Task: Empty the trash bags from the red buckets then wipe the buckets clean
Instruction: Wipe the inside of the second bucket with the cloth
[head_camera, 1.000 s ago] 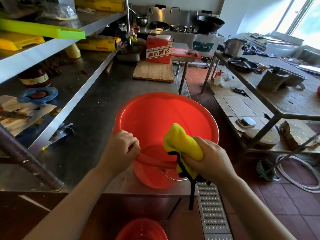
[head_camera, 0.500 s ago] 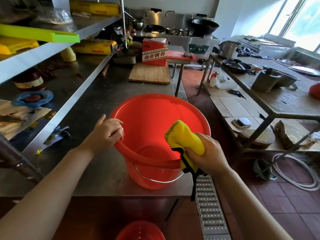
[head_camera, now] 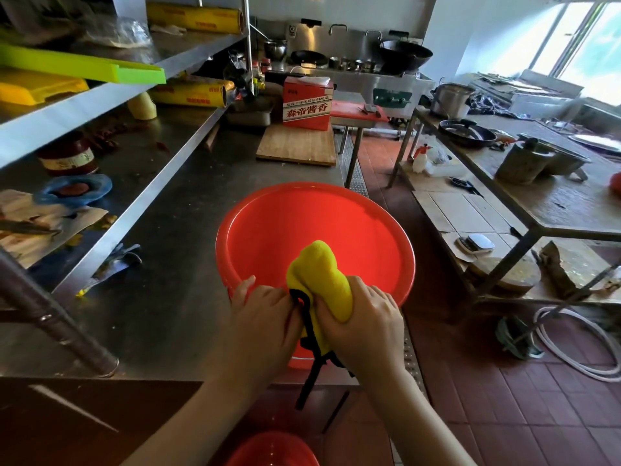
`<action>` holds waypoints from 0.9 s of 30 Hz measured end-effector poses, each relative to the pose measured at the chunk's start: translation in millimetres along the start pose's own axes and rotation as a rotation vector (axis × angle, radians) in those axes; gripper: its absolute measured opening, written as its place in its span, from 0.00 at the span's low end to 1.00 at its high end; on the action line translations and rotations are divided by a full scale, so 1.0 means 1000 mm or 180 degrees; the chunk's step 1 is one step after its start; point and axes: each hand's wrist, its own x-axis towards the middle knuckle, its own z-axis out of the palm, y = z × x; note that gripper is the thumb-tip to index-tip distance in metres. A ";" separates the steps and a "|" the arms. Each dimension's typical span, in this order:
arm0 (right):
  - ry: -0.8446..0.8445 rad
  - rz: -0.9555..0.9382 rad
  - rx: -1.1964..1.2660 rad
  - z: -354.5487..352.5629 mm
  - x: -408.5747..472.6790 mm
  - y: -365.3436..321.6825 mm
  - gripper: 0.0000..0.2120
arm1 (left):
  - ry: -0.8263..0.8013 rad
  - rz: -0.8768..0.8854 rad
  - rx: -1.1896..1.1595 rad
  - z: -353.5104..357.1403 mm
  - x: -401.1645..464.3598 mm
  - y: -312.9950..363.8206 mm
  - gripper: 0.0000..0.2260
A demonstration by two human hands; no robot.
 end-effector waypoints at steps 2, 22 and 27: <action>0.0007 -0.0019 0.0033 -0.001 -0.003 0.001 0.18 | -0.0004 0.0091 0.0053 0.003 -0.002 -0.005 0.14; -0.0486 -0.0857 0.0459 -0.034 0.037 0.074 0.22 | -0.0575 0.0298 -0.1030 -0.022 0.059 -0.101 0.20; -0.0597 -0.0877 0.0740 -0.028 0.040 0.071 0.21 | -0.0671 0.0256 -0.1227 -0.027 0.078 -0.130 0.19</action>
